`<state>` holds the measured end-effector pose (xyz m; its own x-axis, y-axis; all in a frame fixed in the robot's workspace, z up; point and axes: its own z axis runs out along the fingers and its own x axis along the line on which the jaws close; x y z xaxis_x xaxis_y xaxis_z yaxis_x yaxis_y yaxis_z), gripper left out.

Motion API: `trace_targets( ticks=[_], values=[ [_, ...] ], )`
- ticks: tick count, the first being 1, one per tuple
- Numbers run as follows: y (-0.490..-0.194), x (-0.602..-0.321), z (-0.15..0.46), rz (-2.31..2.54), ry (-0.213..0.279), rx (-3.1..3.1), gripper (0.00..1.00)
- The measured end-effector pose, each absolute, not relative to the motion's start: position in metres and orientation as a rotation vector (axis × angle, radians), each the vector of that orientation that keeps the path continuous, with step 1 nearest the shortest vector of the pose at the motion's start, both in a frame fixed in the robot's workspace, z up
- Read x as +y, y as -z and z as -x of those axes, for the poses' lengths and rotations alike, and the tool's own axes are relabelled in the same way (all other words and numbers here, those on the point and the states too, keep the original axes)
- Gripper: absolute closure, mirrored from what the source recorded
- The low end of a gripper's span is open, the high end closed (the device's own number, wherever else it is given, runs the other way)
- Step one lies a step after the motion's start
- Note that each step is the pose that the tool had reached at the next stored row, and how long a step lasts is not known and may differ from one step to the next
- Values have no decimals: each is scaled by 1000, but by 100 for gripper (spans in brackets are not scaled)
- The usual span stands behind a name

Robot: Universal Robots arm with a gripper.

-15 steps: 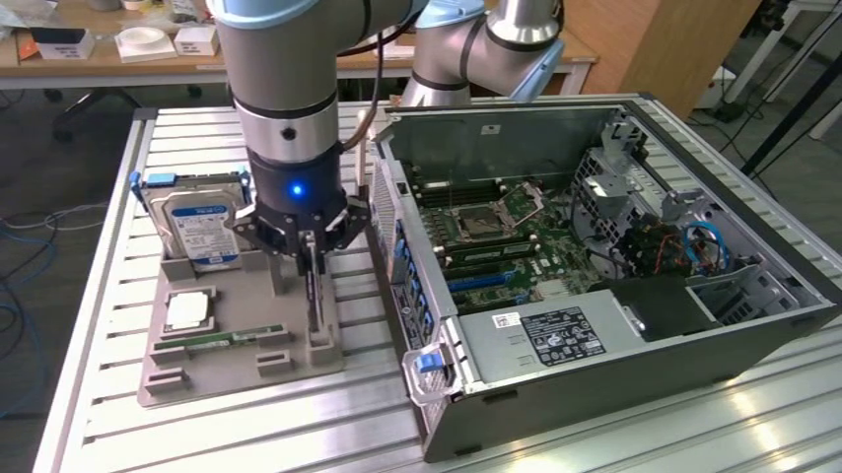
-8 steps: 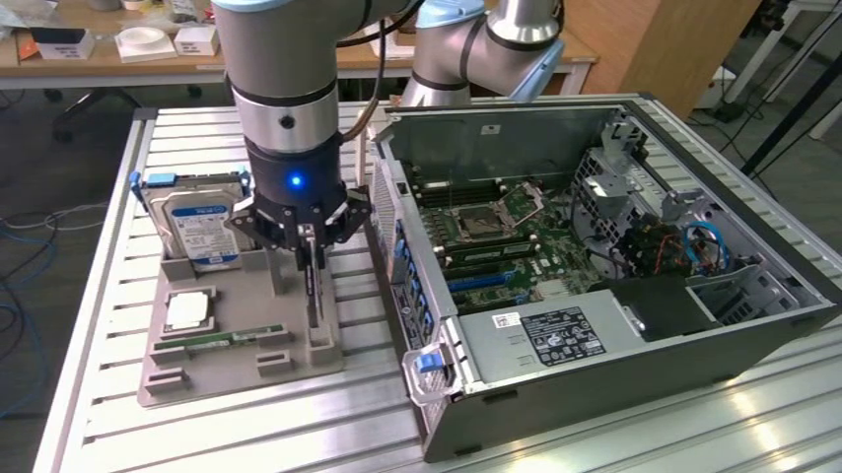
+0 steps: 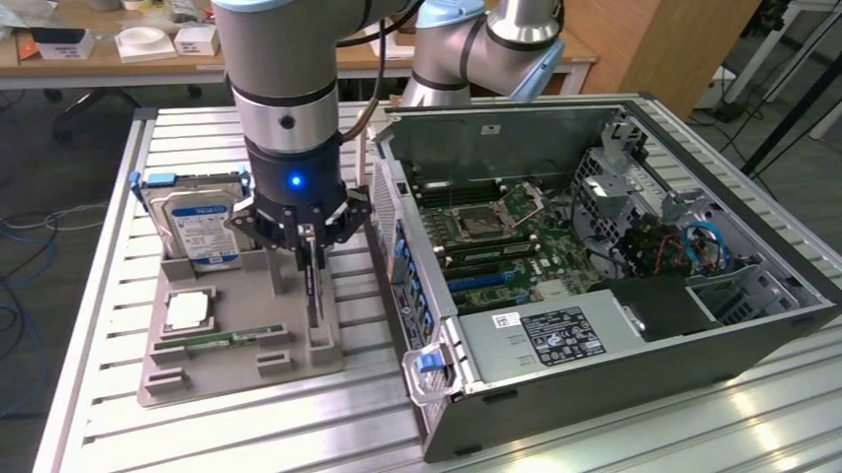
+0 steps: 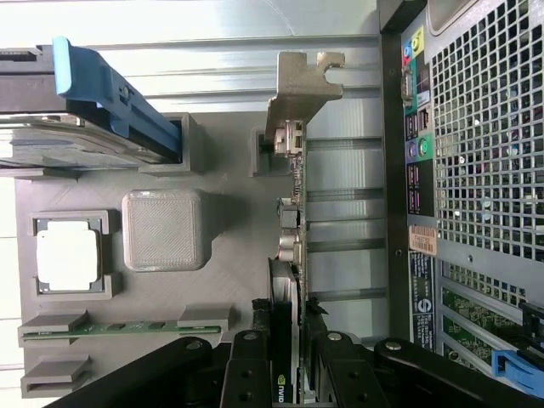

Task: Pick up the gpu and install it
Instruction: 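Pick up the gpu and move the gpu toward the slot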

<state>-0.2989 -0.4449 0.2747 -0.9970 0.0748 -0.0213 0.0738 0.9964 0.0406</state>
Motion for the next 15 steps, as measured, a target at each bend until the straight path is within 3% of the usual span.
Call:
trace_targets(
  ticks=[15],
  values=[
    [-289, -445, 299, -116, -62, 3118, 74]
  ],
)
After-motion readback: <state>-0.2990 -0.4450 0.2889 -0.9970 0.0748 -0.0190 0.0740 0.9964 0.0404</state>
